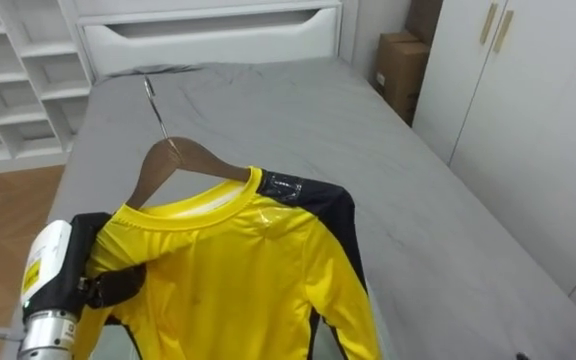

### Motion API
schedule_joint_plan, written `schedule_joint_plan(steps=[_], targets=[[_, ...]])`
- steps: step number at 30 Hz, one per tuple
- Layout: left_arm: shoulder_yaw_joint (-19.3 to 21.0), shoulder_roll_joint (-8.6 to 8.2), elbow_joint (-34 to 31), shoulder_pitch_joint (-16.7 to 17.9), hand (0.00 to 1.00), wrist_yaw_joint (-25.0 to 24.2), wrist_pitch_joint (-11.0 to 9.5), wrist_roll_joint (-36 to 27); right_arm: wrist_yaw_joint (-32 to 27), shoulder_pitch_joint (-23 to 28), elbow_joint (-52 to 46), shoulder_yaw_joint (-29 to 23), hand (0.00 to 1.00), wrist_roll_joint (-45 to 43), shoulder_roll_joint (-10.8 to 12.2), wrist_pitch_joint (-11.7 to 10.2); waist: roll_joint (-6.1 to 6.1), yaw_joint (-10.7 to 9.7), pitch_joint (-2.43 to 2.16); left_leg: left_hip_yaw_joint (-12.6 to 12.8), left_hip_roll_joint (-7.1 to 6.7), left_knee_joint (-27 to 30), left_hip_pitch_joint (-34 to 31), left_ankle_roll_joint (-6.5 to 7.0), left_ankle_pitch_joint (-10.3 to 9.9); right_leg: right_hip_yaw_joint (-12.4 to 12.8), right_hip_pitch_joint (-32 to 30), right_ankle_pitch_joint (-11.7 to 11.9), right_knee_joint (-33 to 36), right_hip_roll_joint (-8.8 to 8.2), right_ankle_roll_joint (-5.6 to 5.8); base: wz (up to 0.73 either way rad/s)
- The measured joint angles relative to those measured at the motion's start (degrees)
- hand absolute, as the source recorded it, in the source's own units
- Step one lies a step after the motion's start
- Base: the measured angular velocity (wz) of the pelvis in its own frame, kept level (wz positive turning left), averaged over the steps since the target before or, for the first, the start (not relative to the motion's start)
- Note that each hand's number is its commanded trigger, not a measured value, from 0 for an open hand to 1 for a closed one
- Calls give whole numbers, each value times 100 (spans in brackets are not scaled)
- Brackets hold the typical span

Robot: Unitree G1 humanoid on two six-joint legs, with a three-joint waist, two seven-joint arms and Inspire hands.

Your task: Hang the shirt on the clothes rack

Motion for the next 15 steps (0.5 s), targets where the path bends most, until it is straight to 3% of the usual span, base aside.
schedule_joint_plan(steps=[5,15], targets=[[3,-19,-206,125,100,-76,12,82,-239,-1,-1101,17,0,-924,0,-58,5,142,5,27,4,-2,49,-8,-24,15,42,-1,-10,0,1,-1],[5,-41,-907,482,100,-330,230,77,-462,-56,-2068,28,0,-1743,6,-44,54,349,25,29,7,18,72,1,-81,55,64,-2,-11,5,3,-1]])
